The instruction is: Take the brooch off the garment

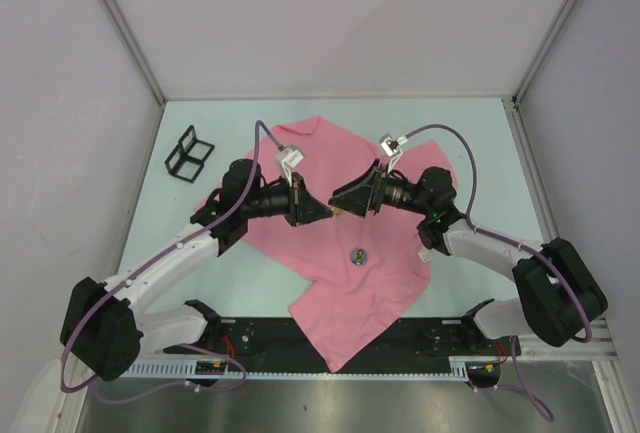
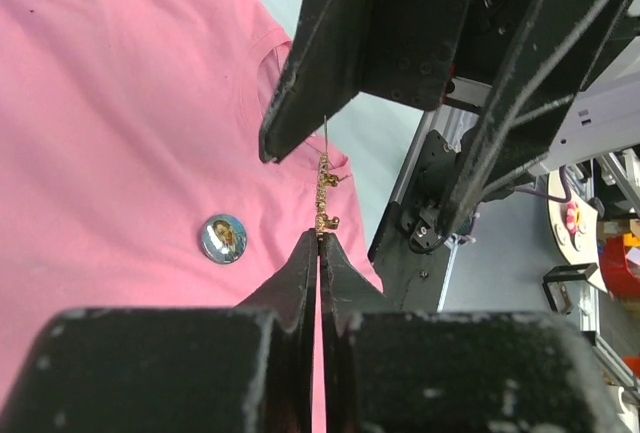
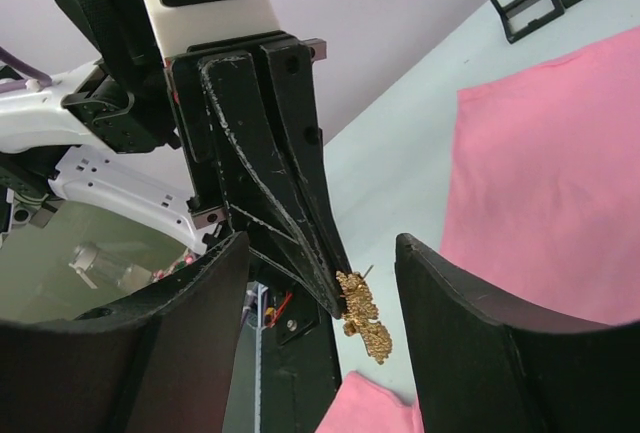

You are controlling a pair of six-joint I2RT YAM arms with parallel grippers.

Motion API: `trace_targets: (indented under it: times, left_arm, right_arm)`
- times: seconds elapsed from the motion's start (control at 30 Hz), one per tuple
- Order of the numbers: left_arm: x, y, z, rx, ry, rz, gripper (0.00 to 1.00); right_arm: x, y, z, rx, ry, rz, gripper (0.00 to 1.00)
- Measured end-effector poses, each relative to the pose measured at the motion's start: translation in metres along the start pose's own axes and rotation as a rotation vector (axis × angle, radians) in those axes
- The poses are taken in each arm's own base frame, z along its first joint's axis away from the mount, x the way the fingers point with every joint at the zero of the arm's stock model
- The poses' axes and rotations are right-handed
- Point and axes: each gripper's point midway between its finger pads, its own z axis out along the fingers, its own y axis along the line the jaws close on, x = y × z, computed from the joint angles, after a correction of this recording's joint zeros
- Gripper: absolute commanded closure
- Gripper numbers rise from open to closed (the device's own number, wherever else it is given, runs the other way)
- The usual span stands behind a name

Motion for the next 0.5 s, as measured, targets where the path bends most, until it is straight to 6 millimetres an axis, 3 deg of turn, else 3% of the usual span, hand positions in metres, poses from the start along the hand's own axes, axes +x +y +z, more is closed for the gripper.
trace_targets:
  times: [0.5]
  left_arm:
    - [0.006,0.006,0.004,-0.02,0.02,-0.089,1.0]
  right_arm:
    - [0.004,0.012,-0.004,0.023,0.024,-0.077,0.38]
